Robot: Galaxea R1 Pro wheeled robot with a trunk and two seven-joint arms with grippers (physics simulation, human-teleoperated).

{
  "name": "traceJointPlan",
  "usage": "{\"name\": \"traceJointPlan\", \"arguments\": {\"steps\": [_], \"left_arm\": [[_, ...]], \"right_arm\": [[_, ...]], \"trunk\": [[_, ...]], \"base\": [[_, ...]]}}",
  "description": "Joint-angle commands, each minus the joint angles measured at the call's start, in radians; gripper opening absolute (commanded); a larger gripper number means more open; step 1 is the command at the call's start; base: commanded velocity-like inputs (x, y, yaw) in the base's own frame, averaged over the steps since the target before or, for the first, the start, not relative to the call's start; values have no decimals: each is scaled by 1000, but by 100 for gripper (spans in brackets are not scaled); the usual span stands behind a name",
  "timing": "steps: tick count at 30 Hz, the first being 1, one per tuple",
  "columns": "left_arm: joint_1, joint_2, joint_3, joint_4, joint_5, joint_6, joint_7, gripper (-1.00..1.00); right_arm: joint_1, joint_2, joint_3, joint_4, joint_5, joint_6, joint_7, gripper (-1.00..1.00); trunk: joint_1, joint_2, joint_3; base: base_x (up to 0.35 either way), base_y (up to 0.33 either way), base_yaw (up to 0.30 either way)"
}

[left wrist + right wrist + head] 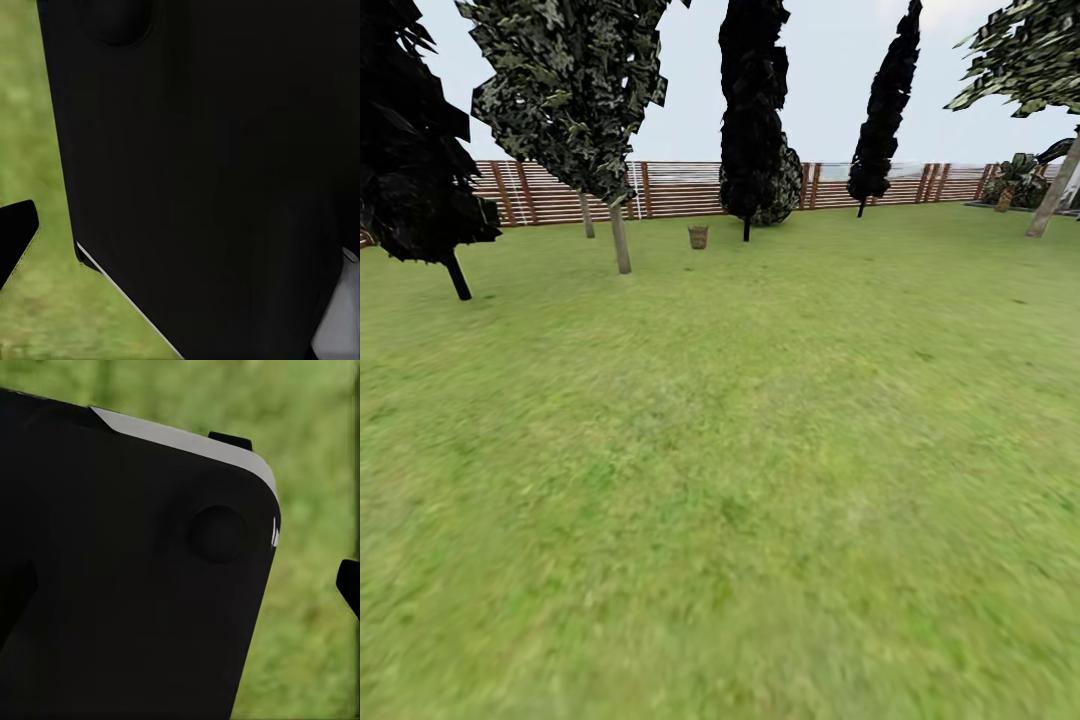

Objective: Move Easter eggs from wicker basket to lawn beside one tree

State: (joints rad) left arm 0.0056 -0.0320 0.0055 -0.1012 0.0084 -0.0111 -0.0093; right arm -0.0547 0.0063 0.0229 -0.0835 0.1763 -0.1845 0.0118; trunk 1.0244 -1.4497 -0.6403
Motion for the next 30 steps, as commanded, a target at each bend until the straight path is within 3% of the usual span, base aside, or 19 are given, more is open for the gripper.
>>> {"name": "traceJointPlan", "arguments": {"steps": [1, 30], "left_arm": [[1, 0, 1, -2, 1, -1, -1, 100], [1, 0, 1, -2, 1, -1, -1, 100]], "right_arm": [[0, 0, 2, 1, 3, -3, 1, 100], [0, 0, 1, 1, 3, -4, 1, 100]], "trunk": [[1, 0, -1], [1, 0, -1]], "base": [[328, 0, 0], [328, 0, 0]]}}
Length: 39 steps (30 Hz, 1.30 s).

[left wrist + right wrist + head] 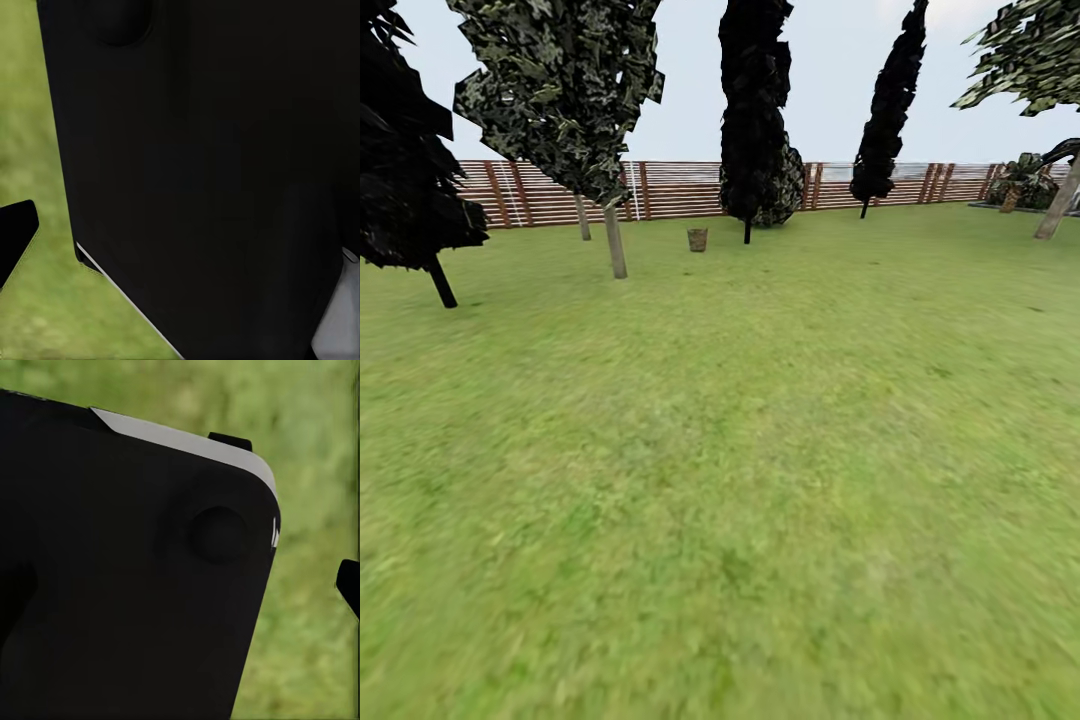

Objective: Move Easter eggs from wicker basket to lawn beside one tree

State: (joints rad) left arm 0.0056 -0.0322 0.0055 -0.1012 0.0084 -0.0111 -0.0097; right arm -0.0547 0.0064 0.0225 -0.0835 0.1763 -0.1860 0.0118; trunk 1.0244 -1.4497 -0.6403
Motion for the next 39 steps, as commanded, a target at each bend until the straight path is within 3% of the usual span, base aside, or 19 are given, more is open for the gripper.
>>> {"name": "traceJointPlan", "arguments": {"steps": [1, 39], "left_arm": [[1, 0, 1, -2, 1, -1, -1, 100], [1, 0, 1, -3, 1, -1, -1, 100]], "right_arm": [[0, 0, 2, 1, 3, -3, 1, 100], [0, 0, 2, -1, 3, -4, 1, 100]], "trunk": [[1, 0, -1], [1, 0, -1]], "base": [[328, 0, 0], [328, 0, 0]]}}
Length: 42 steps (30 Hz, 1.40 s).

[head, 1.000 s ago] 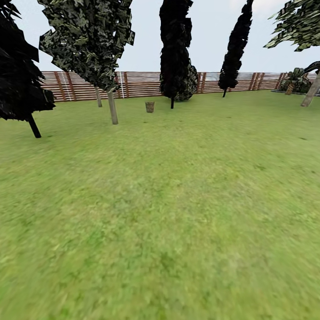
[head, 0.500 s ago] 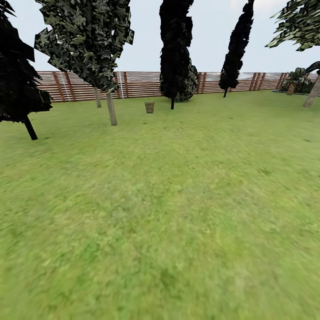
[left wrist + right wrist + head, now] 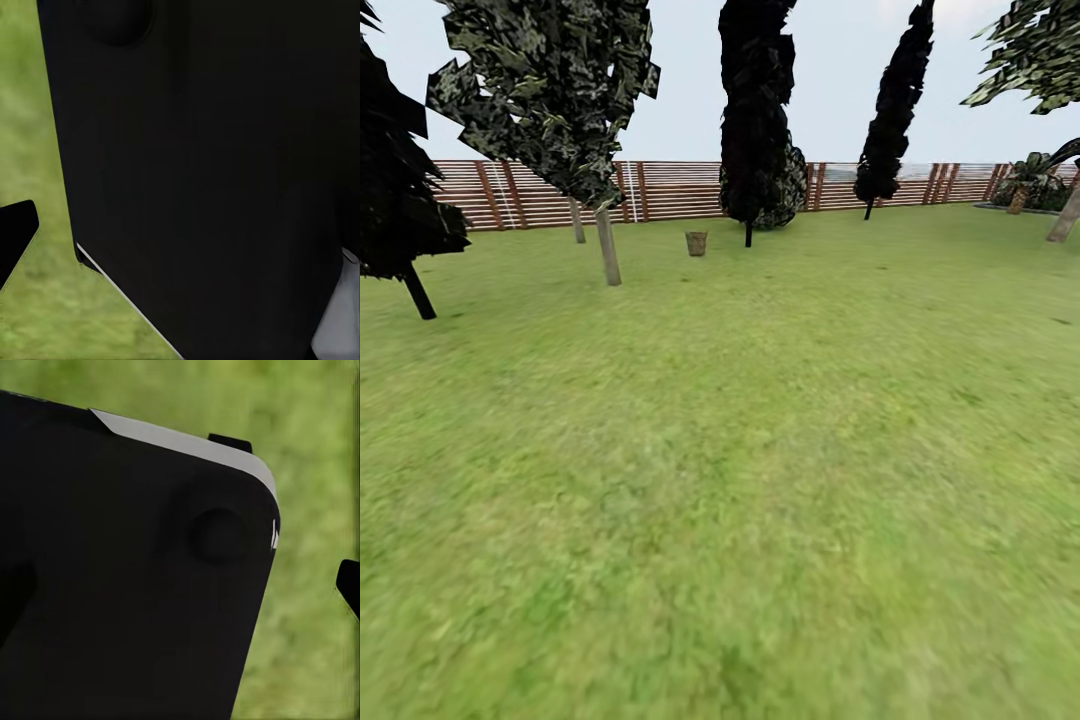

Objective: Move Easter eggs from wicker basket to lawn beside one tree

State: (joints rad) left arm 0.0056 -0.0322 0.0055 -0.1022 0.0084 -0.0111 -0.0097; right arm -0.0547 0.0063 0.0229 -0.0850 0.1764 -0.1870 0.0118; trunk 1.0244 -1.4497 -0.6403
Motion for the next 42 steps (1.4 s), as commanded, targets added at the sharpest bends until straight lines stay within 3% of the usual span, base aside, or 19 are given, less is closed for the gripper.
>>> {"name": "traceJointPlan", "arguments": {"steps": [1, 42], "left_arm": [[1, 0, 1, -1, 1, -1, -1, 100], [1, 1, 2, -5, 2, -1, -1, 100]], "right_arm": [[0, 0, 2, 1, 3, -3, 1, 100], [0, -5, 2, 2, 3, -5, 1, 100]], "trunk": [[1, 0, -1], [1, 0, -1]], "base": [[328, 0, 0], [328, 0, 0]]}}
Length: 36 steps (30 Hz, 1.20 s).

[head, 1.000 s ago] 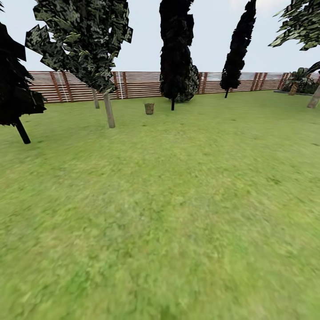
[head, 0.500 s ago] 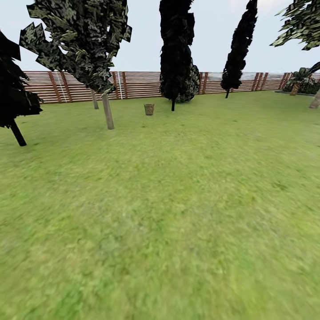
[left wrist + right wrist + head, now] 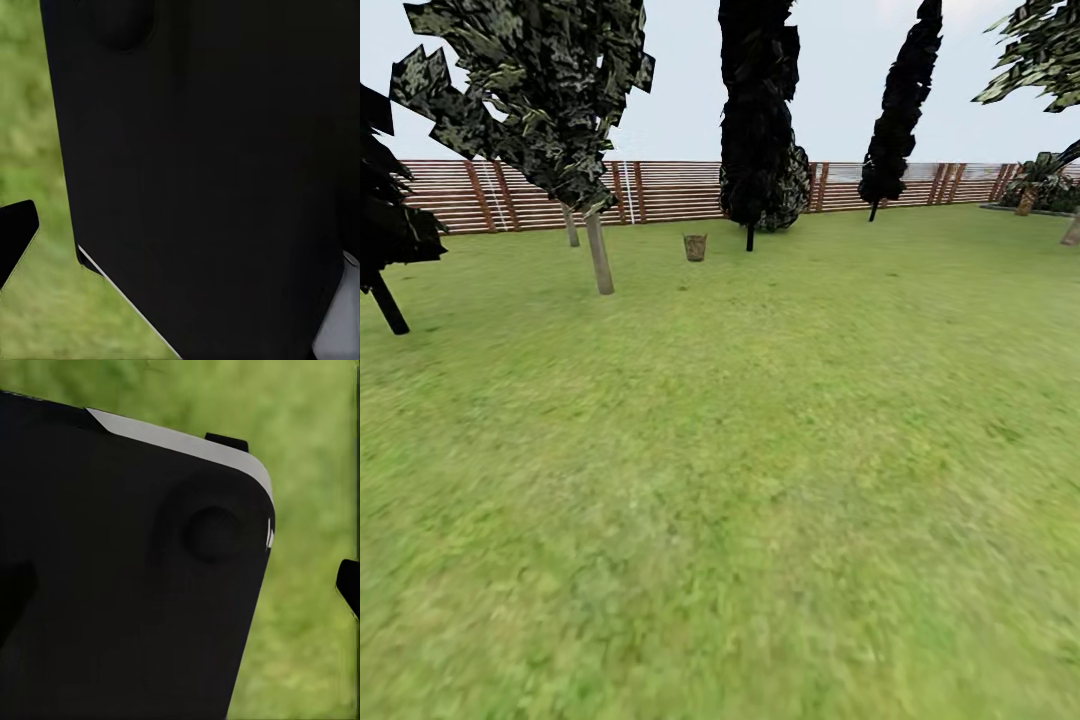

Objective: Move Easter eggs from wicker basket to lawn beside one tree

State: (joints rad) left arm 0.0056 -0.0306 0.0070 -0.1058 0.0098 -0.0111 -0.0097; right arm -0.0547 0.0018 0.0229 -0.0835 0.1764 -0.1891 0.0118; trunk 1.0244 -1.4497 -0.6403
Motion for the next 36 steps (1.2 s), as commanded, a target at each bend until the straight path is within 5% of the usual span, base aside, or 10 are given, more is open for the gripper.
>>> {"name": "traceJointPlan", "arguments": {"steps": [1, 36], "left_arm": [[1, 0, 1, -2, 1, -1, -1, 100], [1, 0, -1, -2, 1, 0, -1, 100]], "right_arm": [[0, 0, 2, 1, 3, -3, 1, 100], [0, 0, 2, 1, 5, 1, 1, 100]], "trunk": [[1, 0, -1], [1, 0, -1]], "base": [[329, 0, 0], [330, 0, 0]]}}
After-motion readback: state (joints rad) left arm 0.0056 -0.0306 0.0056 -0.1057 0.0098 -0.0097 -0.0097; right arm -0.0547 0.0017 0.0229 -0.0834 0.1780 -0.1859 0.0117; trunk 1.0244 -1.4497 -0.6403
